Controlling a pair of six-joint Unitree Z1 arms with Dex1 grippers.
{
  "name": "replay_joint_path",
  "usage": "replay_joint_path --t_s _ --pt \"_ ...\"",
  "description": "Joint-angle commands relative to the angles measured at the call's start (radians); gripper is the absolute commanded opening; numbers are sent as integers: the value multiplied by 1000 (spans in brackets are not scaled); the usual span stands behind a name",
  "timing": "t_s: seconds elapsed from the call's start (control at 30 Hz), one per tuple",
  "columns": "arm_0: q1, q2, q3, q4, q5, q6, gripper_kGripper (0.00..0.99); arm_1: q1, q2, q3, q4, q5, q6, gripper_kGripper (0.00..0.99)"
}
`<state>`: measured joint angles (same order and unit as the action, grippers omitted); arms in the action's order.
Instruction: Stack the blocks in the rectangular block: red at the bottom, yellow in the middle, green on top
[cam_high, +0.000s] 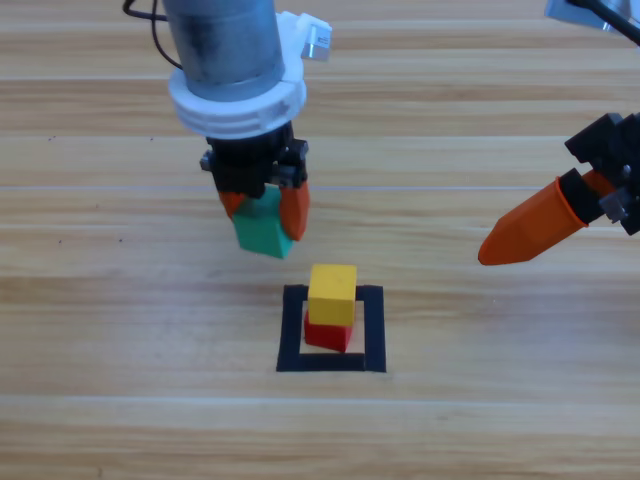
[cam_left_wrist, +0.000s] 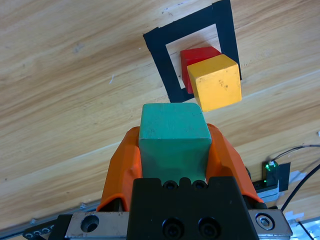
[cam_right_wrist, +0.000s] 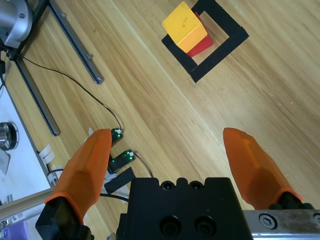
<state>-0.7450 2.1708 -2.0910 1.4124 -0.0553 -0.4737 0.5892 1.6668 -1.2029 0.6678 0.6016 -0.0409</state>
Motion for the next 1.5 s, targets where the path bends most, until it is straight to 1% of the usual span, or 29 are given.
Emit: replay_joint_path --t_s 0.03,0.4,0.97,1.5 --pt "-30 73 -14 10 5 -36 0 -23 -21 28 -23 -11 9 990" --pt "-65 98 -38 10 6 -60 0 -23 -19 29 -23 -14 10 990" --pt "-105 118 -50 10 -15 -80 0 -23 -18 33 -36 -22 22 990" --pt "-108 147 -95 10 -29 -132 0 -23 -21 37 -40 -23 24 990"
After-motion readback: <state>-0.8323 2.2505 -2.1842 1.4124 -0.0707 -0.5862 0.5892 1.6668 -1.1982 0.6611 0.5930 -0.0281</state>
